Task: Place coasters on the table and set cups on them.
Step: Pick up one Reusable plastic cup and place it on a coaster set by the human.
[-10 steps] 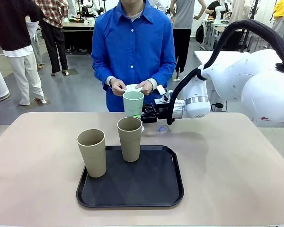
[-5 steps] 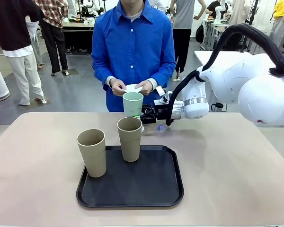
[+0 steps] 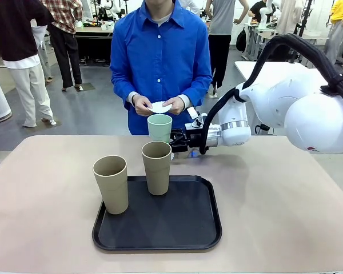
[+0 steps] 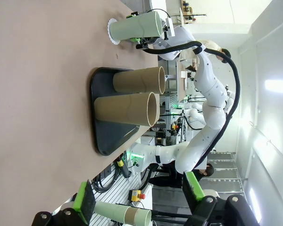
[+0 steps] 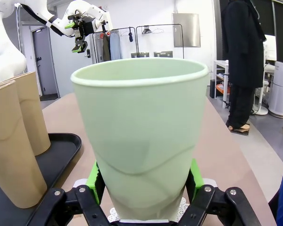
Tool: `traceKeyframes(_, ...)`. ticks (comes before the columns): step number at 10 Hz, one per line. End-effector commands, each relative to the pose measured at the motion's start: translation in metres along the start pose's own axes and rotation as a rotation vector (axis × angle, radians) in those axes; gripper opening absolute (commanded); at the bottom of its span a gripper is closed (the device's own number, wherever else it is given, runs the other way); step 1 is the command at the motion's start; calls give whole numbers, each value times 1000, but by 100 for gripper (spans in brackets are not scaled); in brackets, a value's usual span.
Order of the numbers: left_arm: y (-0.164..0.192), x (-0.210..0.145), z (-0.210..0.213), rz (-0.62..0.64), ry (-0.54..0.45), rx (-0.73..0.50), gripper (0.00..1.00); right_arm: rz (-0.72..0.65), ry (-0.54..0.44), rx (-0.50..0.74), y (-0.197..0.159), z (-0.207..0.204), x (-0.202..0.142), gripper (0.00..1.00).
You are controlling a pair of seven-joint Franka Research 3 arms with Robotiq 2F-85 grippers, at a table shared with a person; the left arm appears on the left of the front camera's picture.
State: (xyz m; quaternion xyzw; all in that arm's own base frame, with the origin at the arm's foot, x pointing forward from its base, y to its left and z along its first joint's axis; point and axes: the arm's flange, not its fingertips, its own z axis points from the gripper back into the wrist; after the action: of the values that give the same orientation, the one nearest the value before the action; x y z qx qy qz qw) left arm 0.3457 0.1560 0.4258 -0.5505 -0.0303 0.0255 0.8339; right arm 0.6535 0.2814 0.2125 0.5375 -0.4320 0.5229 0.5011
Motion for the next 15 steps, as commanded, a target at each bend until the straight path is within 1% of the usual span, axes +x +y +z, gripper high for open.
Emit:
traceKeyframes(1,-1,0,2,-4,-5,-4,100,-5,14,25,-7,-1,1,83)
traceKeyframes(3,-1,0,2,-4,-5,-4,100,-2,16,23,-8,0,-1,83)
traceKeyframes(4,-1,0,2,-4,-5,-4,100,-7,14,17,-8,1,-1,99)
traceKeyframes(5,-1,0,2,-4,-5,-4,100,-7,12,21,-9,1,-1,100)
traceKeyframes(15,-1,0,2,-4,-5,-4,100,-5,13,24,-13,3,1,100)
